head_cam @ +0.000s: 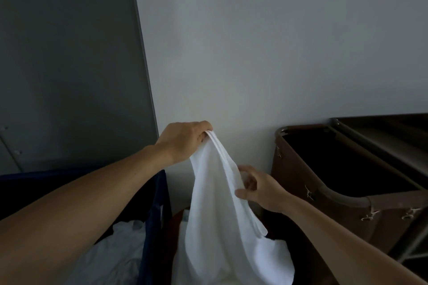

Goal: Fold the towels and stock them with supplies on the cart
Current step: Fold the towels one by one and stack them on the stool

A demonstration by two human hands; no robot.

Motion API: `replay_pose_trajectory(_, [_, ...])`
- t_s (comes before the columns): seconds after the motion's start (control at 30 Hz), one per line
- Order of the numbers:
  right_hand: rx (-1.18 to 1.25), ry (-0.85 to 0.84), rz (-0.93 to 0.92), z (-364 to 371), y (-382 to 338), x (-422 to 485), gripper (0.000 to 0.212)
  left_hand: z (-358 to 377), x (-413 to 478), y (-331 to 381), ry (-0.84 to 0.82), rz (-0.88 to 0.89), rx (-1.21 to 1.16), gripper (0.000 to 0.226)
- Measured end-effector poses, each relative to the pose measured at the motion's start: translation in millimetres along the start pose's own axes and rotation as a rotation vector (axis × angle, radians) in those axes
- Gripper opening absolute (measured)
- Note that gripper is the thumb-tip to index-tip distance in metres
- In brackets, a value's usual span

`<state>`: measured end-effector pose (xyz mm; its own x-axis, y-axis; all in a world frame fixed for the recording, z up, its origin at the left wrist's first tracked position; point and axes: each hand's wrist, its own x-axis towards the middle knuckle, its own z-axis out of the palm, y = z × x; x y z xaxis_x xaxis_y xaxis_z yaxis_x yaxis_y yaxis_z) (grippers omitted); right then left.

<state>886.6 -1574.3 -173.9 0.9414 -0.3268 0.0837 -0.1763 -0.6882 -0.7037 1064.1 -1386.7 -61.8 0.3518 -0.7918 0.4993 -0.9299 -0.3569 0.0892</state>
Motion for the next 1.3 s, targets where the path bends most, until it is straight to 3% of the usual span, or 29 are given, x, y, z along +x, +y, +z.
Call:
replay_pose_trajectory(0.07, [0.052,0.077,-0.071,5,-12,6,0.058,4,-5,10,0.005,0.052,0.000,0.025])
replay_pose_trajectory(0.2, [0.345,0.192,-0.042,15,-26,12,0.016,3,-5,22,0.076,0.182,-0.014,0.019])
replay_pose_trajectory(0.33, [0.195,0.297,0.003,21,-16,13,0.017,0,-5,18,0.091,0.098,-0.085,0.020])
replay_pose_trajectory(0.47, [0.198,0.437,0.245,14,3,20,0.016,-5,-5,8,0.145,0.013,-0.111,0.019])
replay_pose_trajectory(0.53, [0.144,0.368,0.371,7,26,17,0.018,-12,-3,-1,0.193,-0.107,-0.158,0.019])
replay_pose_trajectory(0.63, [0.101,0.005,0.539,6,60,0,0.011,-23,3,-14,0.292,-0.246,-0.218,0.018])
replay_pose_trajectory(0.83, [-0.003,-0.393,0.637,6,71,-20,0.011,-28,17,-14,0.364,-0.262,-0.257,0.017])
replay_pose_trajectory(1.03, [-0.400,-0.463,0.597,-4,56,-20,0.010,-34,33,-9,0.431,-0.312,-0.275,0.016])
replay_pose_trajectory(1.1, [-0.605,-0.334,0.412,-7,43,-17,0.017,-40,40,-1,0.453,-0.267,-0.255,0.016])
replay_pose_trajectory(1.13, [-0.551,-0.197,0.277,-8,31,-15,0.025,-43,44,4,0.454,-0.232,-0.239,0.016])
replay_pose_trajectory(1.2, [-0.068,0.017,0.038,-11,-2,-15,0.044,-46,51,16,0.441,-0.160,-0.204,0.017])
replay_pose_trajectory(1.27, [0.342,0.069,-0.059,-9,-33,-18,0.064,-50,59,29,0.432,-0.134,-0.193,0.018])
replay_pose_trajectory(1.3, [0.348,0.069,-0.059,-3,-43,-19,0.077,-53,63,35,0.438,-0.144,-0.204,0.018])
